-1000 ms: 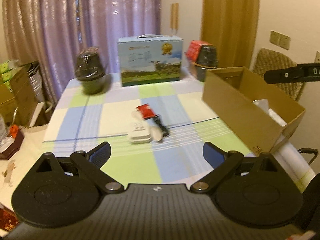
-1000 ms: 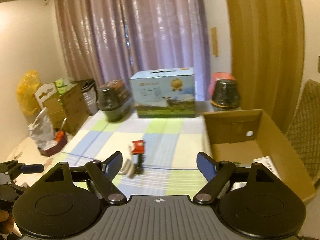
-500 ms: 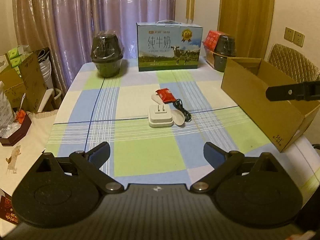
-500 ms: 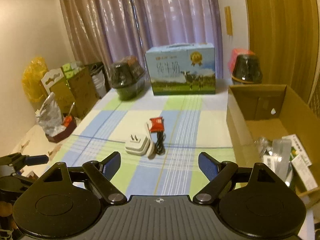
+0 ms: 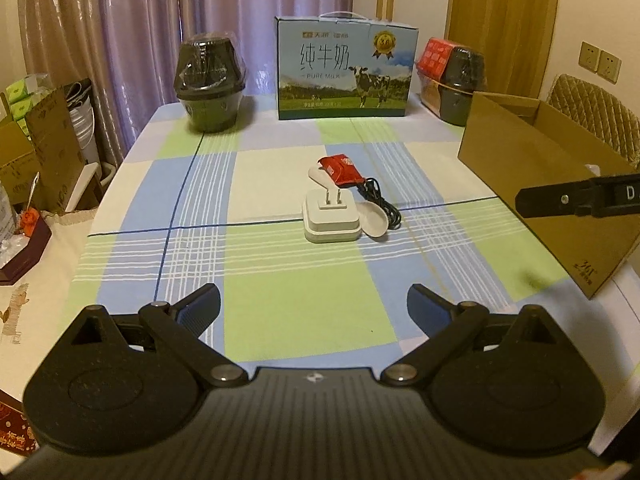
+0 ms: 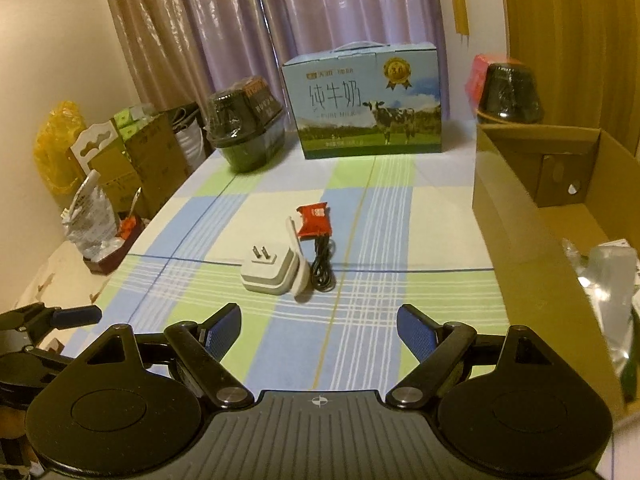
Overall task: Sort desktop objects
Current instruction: 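Move both open tools back toward the plug charger and cable, then grasp the white plug charger with the left tool while right grasps its black cable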
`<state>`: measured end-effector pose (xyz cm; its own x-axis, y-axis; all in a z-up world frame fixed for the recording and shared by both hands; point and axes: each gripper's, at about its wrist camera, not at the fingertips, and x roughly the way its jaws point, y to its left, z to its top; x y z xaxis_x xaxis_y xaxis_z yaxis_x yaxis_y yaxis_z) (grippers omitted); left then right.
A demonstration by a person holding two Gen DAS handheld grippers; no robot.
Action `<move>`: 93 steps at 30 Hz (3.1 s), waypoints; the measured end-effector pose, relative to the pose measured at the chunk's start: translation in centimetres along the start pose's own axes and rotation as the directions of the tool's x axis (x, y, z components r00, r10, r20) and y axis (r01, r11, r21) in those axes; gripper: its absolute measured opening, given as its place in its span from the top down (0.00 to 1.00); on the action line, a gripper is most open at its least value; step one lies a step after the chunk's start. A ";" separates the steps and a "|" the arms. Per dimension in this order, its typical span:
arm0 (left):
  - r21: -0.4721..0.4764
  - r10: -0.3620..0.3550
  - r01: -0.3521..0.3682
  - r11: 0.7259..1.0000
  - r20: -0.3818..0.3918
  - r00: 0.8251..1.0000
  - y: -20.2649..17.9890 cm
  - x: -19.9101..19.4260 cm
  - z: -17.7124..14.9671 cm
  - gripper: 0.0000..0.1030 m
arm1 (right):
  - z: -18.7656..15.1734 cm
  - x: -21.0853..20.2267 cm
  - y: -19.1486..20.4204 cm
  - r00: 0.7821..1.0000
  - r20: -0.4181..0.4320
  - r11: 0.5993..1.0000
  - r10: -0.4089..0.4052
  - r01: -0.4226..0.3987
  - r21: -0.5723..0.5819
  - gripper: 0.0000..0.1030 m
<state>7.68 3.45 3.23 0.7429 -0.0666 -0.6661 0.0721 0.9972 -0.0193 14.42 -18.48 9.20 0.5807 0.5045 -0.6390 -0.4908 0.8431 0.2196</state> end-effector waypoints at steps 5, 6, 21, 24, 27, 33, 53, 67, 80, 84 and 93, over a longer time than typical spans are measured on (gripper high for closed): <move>-0.008 -0.004 0.004 1.000 -0.011 1.000 0.3 1.6 0.3 0.05 | 0.3 2.0 -0.3 1.000 -0.015 1.000 -0.005 0.005 0.002 0.20; -0.009 -0.005 0.005 1.000 -0.014 1.000 0.3 1.9 0.3 0.05 | 0.4 2.5 -0.4 1.000 -0.023 1.000 -0.006 0.006 0.005 0.20; 0.018 -0.046 0.046 0.999 -0.044 0.998 0.2 8.2 3.2 0.04 | 2.6 8.5 -2.8 0.999 -0.038 0.999 -0.029 0.030 0.022 0.18; 0.019 -0.054 0.055 0.998 -0.039 0.998 -0.1 10.0 4.2 0.04 | 3.2 9.5 -3.1 0.998 -0.043 0.999 -0.035 0.036 0.014 0.19; 0.031 -0.048 0.049 0.998 -0.033 0.998 -0.5 11.9 5.1 0.05 | 3.5 10.5 -3.3 0.998 -0.059 1.000 -0.021 0.022 0.010 0.24; 0.041 -0.054 0.056 0.998 -0.039 0.998 -0.6 14.6 5.7 0.13 | 3.8 12.4 -3.5 0.996 -0.087 1.000 -0.014 0.013 -0.007 0.44; 0.058 -0.028 0.034 0.998 -0.093 0.995 0.7 17.2 5.9 0.47 | 3.7 18.4 -2.5 0.989 -0.142 0.995 0.040 -0.053 -0.086 0.60; 0.047 -0.050 0.053 0.997 -0.064 0.997 1.3 17.8 5.5 0.40 | 3.5 20.3 -0.9 0.989 -0.150 0.985 0.003 -0.029 -0.167 0.85; 0.078 -0.066 0.074 0.994 -0.100 0.993 -1.0 15.7 4.2 0.42 | 2.5 16.6 -1.5 0.984 -0.178 0.991 -0.025 0.002 -0.131 0.86; 0.088 -0.082 0.093 0.992 -0.119 0.989 -2.0 13.1 2.5 0.42 | 1.3 13.7 -1.3 0.979 -0.203 0.992 -0.028 0.002 -0.126 0.86; 0.069 -0.126 0.135 0.988 -0.113 0.985 -4.5 5.3 -2.7 0.42 | -4.1 6.0 -0.3 0.973 -0.230 0.995 -0.012 -0.011 -0.099 0.86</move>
<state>9.46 -1.33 -2.19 0.6475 -0.1877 -0.7386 0.2172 0.9744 -0.0572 15.35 -16.51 2.26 0.4219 0.4380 -0.7938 -0.5591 0.8149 0.1525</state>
